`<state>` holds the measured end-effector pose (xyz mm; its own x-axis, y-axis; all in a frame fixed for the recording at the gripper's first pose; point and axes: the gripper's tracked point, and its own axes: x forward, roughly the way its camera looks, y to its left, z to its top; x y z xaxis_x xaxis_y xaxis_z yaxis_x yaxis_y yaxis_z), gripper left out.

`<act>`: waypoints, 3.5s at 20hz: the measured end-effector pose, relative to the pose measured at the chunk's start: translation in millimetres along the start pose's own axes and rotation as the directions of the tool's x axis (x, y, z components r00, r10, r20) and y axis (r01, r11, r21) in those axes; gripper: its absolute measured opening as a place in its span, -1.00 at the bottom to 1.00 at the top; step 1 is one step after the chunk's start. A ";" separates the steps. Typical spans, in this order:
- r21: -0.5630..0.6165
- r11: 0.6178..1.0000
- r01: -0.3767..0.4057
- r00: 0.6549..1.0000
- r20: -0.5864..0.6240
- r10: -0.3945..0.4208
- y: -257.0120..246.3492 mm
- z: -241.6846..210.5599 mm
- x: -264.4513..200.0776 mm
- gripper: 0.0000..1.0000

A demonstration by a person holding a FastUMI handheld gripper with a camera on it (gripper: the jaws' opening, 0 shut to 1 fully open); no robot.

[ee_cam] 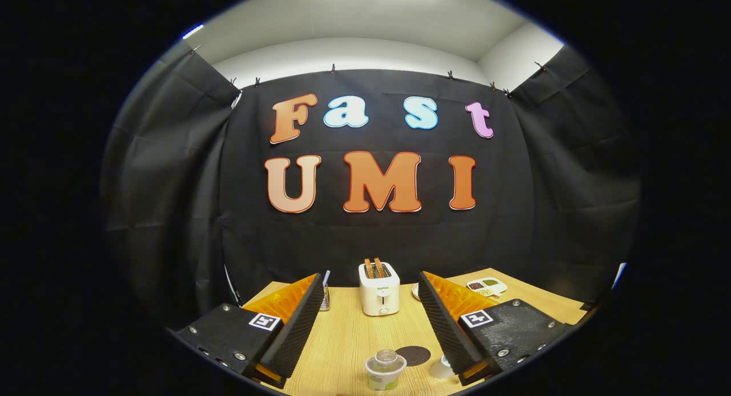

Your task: Take the bottle from table, then pour the juice into the cup, finally place the bottle on the coaster

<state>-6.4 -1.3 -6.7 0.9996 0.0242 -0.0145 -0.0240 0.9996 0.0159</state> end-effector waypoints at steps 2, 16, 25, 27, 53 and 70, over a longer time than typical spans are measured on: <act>0.006 1.000 0.008 1.000 -0.012 -0.008 -4.3 -7.8 -0.4 0.97; 0.013 1.000 0.008 0.980 -0.201 -0.005 -13.1 -127.0 10.5 0.97; -0.061 0.998 0.007 0.946 -0.323 -0.027 -11.3 -207.2 11.0 0.98; -0.055 0.998 0.008 0.941 -0.336 -0.026 -11.4 -218.4 11.2 0.98; 0.306 0.951 0.035 0.943 -0.327 0.071 17.2 -214.0 15.9 0.09; 0.800 0.586 0.128 0.950 -0.268 0.159 22.9 -184.5 38.7 0.09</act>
<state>29.0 25.4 -191.4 0.9420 0.1858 -0.2794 0.1257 0.5768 0.8072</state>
